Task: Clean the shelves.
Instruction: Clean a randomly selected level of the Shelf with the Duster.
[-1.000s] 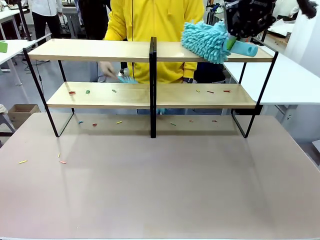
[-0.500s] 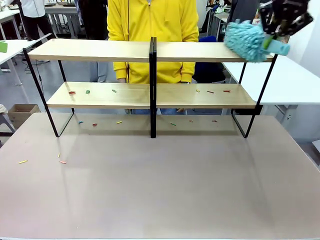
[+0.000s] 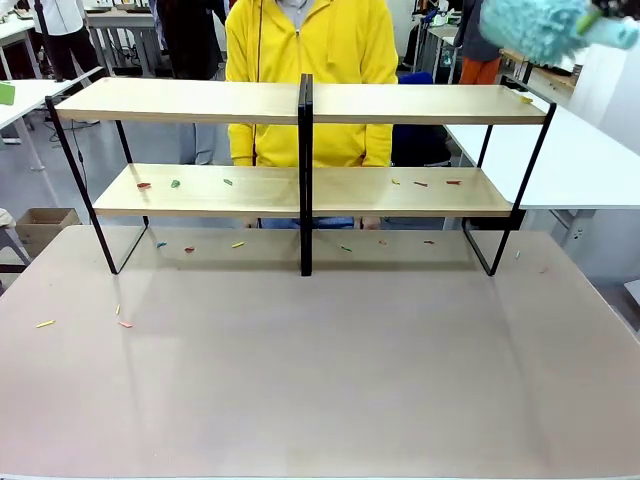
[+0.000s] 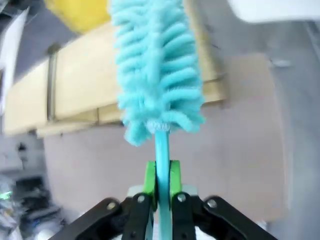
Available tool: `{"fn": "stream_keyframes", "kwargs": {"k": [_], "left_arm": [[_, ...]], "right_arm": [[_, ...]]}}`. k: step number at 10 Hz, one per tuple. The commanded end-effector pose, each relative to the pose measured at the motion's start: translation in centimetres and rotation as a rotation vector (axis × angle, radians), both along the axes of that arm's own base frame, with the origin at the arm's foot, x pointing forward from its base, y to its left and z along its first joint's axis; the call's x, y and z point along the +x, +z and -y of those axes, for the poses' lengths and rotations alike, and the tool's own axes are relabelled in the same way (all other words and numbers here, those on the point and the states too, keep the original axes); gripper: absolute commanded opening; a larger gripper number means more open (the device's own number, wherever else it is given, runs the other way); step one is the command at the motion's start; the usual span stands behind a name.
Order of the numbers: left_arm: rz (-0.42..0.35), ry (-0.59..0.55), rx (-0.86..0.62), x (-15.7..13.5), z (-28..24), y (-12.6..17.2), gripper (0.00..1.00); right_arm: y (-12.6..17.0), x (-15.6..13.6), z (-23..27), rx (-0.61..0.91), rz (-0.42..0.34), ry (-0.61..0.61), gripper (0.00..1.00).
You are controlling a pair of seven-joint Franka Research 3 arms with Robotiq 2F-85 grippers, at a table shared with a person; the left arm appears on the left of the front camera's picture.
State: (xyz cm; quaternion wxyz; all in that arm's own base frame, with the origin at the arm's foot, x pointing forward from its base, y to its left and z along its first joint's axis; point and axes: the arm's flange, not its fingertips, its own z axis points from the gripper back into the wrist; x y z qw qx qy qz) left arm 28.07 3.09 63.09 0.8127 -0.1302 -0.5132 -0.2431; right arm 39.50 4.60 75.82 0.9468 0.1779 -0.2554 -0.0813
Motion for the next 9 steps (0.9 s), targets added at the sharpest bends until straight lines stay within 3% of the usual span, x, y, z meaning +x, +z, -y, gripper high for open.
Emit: {"fn": "stream_keyframes", "kwargs": {"k": [1, 3, 6, 9], "left_arm": [[-0.004, 0.012, -0.003, 0.1, 0.1, 0.0, 1.0], [-0.004, 0.012, -0.003, 0.1, 0.1, 0.0, 1.0], [-0.004, 0.012, -0.003, 0.1, 0.1, 0.0, 1.0], [-0.004, 0.012, -0.003, 0.1, 0.1, 0.0, 1.0]], "right_arm": [[-3.1, -0.1, 0.9, 0.222, -0.029, 0.237, 0.12], [-3.6, -0.5, 2.2, 0.3, -0.042, 0.261, 0.12], [-2.3, -2.9, 5.0, 0.455, 0.021, 0.403, 0.12], [1.0, -10.2, 13.6, 0.471, 0.183, 0.546, 0.12]]}}
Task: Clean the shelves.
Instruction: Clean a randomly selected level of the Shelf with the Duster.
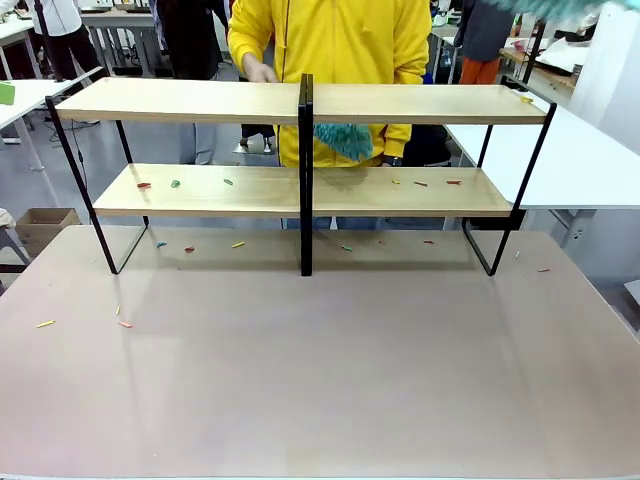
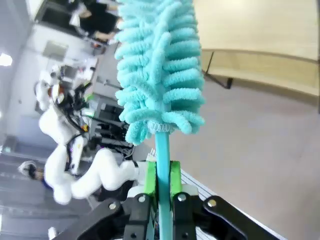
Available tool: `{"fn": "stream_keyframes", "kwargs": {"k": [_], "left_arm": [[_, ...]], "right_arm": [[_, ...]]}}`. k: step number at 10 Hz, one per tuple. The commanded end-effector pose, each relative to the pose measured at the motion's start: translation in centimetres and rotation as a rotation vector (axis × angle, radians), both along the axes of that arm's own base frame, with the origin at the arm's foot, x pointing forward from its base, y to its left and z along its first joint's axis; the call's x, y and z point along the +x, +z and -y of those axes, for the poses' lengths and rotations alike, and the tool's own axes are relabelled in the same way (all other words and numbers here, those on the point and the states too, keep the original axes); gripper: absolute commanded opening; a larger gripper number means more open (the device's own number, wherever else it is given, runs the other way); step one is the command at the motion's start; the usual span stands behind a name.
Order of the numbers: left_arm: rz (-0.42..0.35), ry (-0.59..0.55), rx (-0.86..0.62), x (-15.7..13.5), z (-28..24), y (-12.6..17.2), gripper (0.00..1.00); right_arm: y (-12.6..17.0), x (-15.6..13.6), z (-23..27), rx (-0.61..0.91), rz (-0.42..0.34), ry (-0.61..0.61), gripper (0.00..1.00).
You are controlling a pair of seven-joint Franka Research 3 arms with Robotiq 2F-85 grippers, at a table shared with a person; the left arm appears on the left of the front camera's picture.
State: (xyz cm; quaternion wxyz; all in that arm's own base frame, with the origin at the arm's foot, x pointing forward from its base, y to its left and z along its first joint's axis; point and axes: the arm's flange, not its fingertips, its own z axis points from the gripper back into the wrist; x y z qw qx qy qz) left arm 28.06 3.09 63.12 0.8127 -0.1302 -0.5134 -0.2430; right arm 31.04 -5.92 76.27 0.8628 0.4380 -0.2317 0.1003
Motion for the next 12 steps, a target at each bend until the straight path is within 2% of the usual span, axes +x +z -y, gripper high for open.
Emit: {"fn": "stream_keyframes", "kwargs": {"k": [1, 3, 4, 5, 6, 8, 9, 10, 12], "left_arm": [[-0.004, 0.012, -0.003, 0.1, 0.1, -0.1, 1.0], [-0.004, 0.012, -0.003, 0.1, 0.1, -0.1, 1.0], [-0.004, 0.012, -0.003, 0.1, 0.1, -0.1, 1.0], [-0.004, 0.012, -0.003, 0.1, 0.1, -0.1, 1.0], [-0.004, 0.012, -0.003, 0.1, 0.1, -0.1, 1.0], [-0.004, 0.012, -0.003, 0.1, 0.1, -0.1, 1.0], [-0.004, 0.012, -0.003, 0.1, 0.1, -0.1, 1.0], [-0.004, 0.012, -0.003, 0.1, 0.1, -0.1, 1.0], [-0.004, 0.012, -0.003, 0.1, 0.1, -0.1, 1.0]], "right_arm": [[1.4, -5.0, 6.3, 0.039, 0.128, 0.062, 0.12], [1.4, -11.0, 9.8, 0.026, 0.238, 0.046, 0.12], [0.3, -14.1, 10.8, 0.047, 0.318, 0.047, 0.12], [-1.2, -16.2, 10.8, 0.043, 0.315, 0.055, 0.12], [1.8, -13.3, 11.2, 0.027, 0.236, 0.035, 0.12], [1.8, -13.3, 11.2, 0.027, 0.236, 0.035, 0.12], [0.8, -15.4, 11.8, 0.024, 0.256, 0.035, 0.12], [1.0, -14.6, 10.6, -0.008, 0.207, 0.046, 0.12], [2.5, -10.3, 6.1, -0.131, 0.155, -0.012, 0.12]]}}
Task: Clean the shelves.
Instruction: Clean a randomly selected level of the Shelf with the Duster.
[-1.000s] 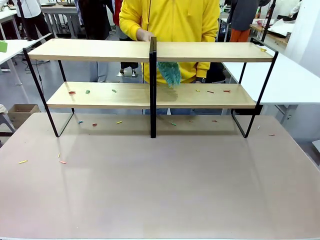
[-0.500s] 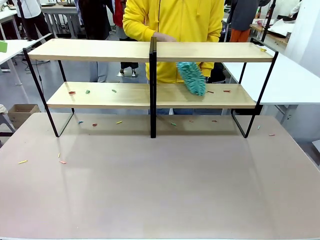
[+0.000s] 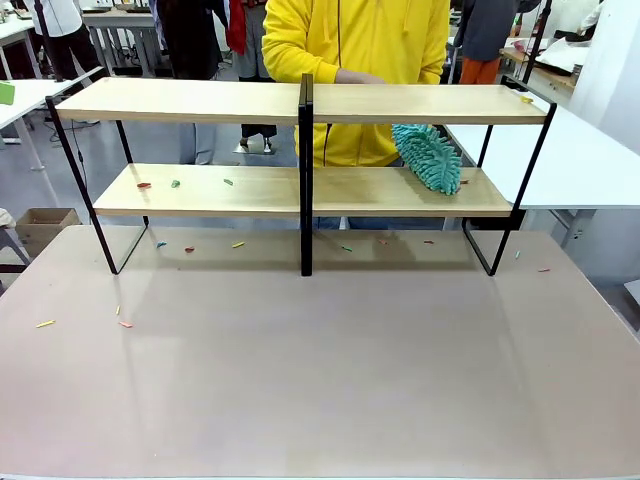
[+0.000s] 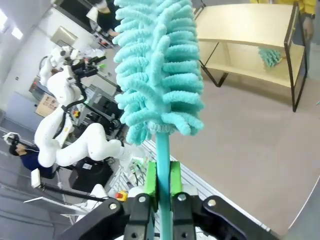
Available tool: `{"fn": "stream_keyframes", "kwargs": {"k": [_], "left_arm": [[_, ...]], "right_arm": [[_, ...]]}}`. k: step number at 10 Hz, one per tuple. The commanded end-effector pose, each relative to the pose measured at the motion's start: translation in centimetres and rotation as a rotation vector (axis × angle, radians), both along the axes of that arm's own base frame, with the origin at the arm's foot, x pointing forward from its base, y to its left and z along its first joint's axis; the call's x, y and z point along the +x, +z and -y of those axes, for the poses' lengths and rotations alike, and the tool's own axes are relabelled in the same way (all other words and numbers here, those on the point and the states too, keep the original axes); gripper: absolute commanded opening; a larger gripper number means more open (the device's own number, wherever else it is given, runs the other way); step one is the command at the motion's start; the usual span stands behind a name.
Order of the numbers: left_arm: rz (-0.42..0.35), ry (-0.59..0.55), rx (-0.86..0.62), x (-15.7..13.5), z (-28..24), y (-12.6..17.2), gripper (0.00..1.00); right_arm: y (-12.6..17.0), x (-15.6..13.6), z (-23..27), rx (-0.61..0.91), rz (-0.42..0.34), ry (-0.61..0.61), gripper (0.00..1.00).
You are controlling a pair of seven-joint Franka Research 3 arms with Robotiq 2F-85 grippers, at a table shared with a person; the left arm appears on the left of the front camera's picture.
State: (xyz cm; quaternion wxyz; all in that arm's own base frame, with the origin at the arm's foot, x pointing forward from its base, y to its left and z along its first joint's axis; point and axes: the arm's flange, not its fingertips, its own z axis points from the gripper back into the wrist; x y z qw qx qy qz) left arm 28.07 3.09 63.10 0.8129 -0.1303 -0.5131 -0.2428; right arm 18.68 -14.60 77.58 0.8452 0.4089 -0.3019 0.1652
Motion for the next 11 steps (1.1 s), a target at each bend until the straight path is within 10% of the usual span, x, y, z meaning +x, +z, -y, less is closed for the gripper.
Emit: {"fn": "stream_keyframes", "kwargs": {"k": [1, 6, 11], "left_arm": [[-0.004, 0.012, -0.003, 0.1, 0.1, -0.1, 1.0], [-0.004, 0.012, -0.003, 0.1, 0.1, -0.1, 1.0], [-0.004, 0.012, -0.003, 0.1, 0.1, -0.1, 1.0]], "right_arm": [[1.7, 4.5, -5.8, -0.134, -0.091, -0.086, 0.12], [-0.5, 16.1, -16.3, -0.551, -0.393, -0.229, 0.12], [-4.2, 18.5, -17.3, -0.668, -0.366, -0.332, 0.12]]}}
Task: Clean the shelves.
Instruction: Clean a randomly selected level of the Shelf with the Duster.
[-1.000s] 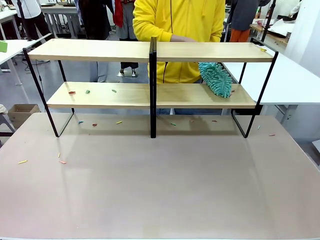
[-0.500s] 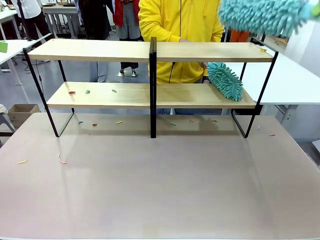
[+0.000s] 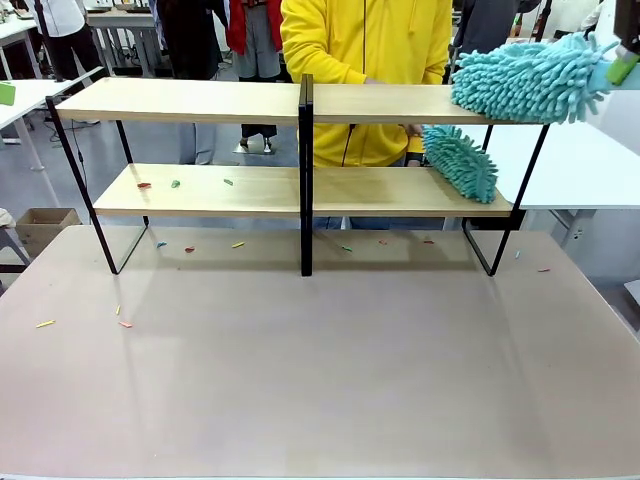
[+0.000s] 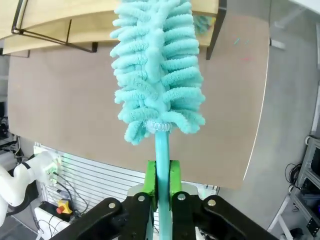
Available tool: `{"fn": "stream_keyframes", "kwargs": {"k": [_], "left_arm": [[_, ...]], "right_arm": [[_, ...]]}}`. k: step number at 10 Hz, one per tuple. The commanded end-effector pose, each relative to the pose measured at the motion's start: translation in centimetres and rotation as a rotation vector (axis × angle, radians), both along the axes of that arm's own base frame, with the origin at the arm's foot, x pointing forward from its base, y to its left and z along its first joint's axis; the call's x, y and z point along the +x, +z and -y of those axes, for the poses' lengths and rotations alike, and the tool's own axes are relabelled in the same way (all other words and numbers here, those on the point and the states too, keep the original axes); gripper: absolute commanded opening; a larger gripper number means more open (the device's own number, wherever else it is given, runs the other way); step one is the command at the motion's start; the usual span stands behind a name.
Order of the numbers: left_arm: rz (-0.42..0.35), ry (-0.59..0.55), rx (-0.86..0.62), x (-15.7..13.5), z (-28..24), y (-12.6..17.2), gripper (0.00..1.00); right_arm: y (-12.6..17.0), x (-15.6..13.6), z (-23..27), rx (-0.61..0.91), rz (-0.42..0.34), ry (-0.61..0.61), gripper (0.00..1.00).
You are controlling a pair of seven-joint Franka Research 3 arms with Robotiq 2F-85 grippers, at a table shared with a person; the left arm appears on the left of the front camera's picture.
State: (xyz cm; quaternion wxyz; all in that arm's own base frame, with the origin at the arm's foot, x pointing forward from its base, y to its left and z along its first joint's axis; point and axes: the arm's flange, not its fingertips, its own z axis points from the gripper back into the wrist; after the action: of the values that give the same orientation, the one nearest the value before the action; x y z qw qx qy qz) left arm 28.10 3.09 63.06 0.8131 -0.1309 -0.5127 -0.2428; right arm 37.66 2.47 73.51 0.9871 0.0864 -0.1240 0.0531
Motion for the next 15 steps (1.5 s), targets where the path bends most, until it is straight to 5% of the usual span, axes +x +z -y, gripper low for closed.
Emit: {"fn": "stream_keyframes", "kwargs": {"k": [1, 5, 7, 12, 15], "left_arm": [[-0.002, 0.012, -0.002, 0.0, 0.1, 0.0, 1.0], [-0.002, 0.012, -0.002, 0.0, 0.1, 0.0, 1.0], [-0.002, 0.012, -0.002, 0.0, 0.1, 0.0, 1.0], [-0.002, 0.012, -0.002, 0.0, 0.1, 0.0, 1.0], [-0.002, 0.012, -0.002, 0.0, 0.1, 0.0, 1.0]], "right_arm": [[-0.4, -0.6, 0.1, -0.029, 0.025, -0.058, 0.12], [-0.6, -0.8, 1.8, -0.181, 0.048, -0.245, 0.12], [-0.3, -0.8, 1.8, -0.184, 0.151, -0.226, 0.12], [2.0, -2.8, 5.5, 0.4, 0.182, 0.018, 0.12], [4.7, -9.3, 13.0, 0.895, 0.205, 0.291, 0.12]]}}
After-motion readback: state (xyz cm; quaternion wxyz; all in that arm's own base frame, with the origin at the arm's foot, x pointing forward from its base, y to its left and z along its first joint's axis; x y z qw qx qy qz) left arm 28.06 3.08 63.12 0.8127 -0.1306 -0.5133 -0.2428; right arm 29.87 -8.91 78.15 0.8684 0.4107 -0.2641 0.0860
